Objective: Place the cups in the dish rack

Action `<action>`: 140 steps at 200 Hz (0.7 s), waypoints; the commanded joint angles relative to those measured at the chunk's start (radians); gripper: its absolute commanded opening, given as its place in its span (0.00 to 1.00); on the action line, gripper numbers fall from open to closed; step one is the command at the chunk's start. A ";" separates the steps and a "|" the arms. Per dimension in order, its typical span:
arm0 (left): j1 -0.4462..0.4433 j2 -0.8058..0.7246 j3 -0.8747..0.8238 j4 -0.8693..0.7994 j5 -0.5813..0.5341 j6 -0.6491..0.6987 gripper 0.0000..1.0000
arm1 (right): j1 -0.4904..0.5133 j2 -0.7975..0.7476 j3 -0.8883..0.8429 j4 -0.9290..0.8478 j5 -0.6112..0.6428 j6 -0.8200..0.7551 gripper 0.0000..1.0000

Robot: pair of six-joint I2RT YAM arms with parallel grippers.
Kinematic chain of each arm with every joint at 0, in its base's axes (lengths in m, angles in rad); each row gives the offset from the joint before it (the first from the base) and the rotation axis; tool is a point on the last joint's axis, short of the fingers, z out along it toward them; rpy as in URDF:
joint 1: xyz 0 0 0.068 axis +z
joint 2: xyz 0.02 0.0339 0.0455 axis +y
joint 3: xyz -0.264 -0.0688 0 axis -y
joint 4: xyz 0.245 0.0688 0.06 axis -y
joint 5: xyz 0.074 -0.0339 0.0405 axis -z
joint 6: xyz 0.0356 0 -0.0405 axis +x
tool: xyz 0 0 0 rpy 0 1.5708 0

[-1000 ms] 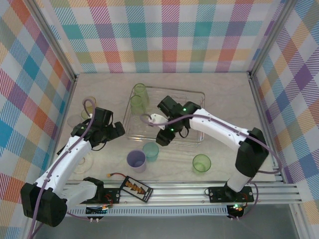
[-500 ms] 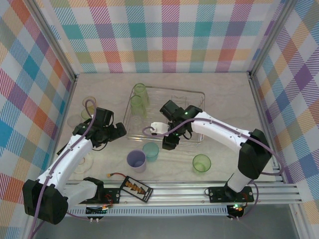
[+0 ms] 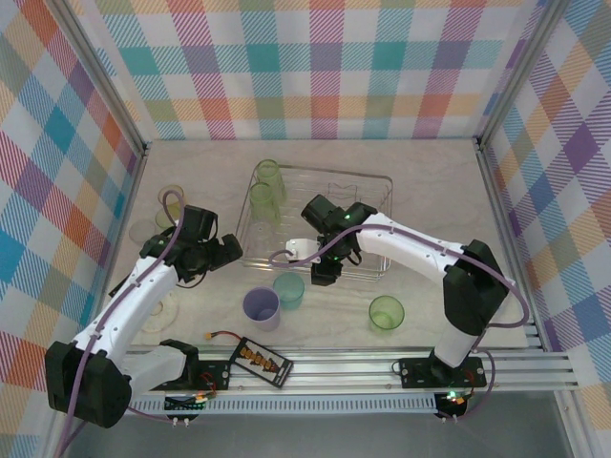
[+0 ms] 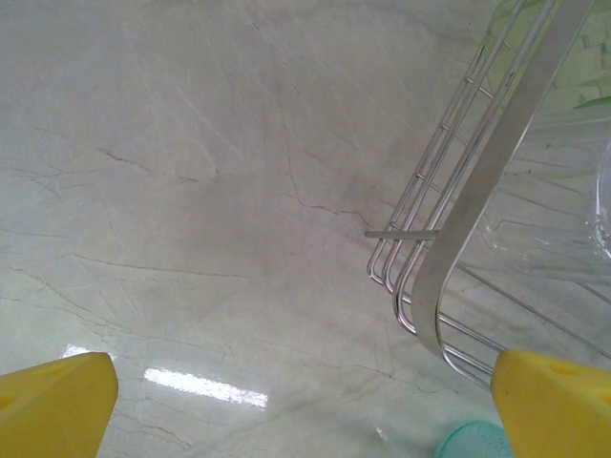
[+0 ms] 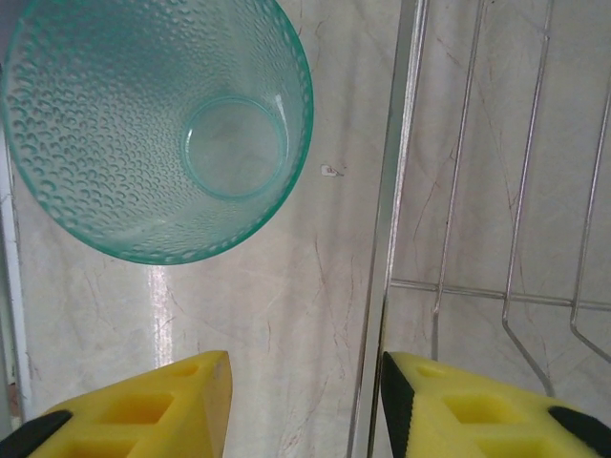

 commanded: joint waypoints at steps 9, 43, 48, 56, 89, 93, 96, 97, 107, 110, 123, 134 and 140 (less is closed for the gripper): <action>0.012 0.016 0.004 0.024 0.024 -0.010 1.00 | 0.011 0.003 0.000 0.025 -0.001 -0.039 0.41; 0.013 0.026 0.012 0.023 0.027 -0.008 1.00 | 0.014 0.001 -0.011 0.024 0.026 -0.047 0.06; 0.013 0.027 0.011 0.022 0.026 -0.008 1.00 | 0.014 -0.001 -0.015 0.023 0.032 -0.049 0.00; 0.013 0.028 0.013 0.022 0.026 -0.007 1.00 | 0.015 -0.005 -0.020 0.020 0.044 -0.052 0.00; 0.013 0.034 0.008 0.025 0.032 -0.005 1.00 | 0.034 -0.048 -0.072 0.037 0.078 -0.063 0.00; 0.013 0.035 0.009 0.027 0.033 -0.005 1.00 | 0.037 -0.051 -0.081 0.039 0.081 -0.063 0.00; 0.013 0.036 0.007 0.028 0.034 -0.005 1.00 | 0.037 -0.055 -0.085 0.040 0.083 -0.063 0.00; 0.013 0.037 0.007 0.029 0.035 -0.004 1.00 | 0.037 -0.056 -0.087 0.041 0.083 -0.063 0.00; 0.013 0.041 0.008 0.030 0.041 -0.006 1.00 | 0.040 -0.067 -0.103 0.048 0.092 -0.064 0.00; 0.013 0.043 0.007 0.031 0.043 -0.006 1.00 | 0.041 -0.070 -0.110 0.051 0.096 -0.065 0.00; 0.013 0.046 0.008 0.031 0.046 -0.006 1.00 | 0.046 -0.084 -0.135 0.060 0.115 -0.074 0.00; 0.013 0.043 0.009 0.030 0.047 -0.006 1.00 | 0.048 -0.101 -0.158 0.069 0.131 -0.084 0.00; 0.013 0.042 0.009 0.028 0.046 -0.005 1.00 | 0.049 -0.112 -0.172 0.075 0.138 -0.091 0.00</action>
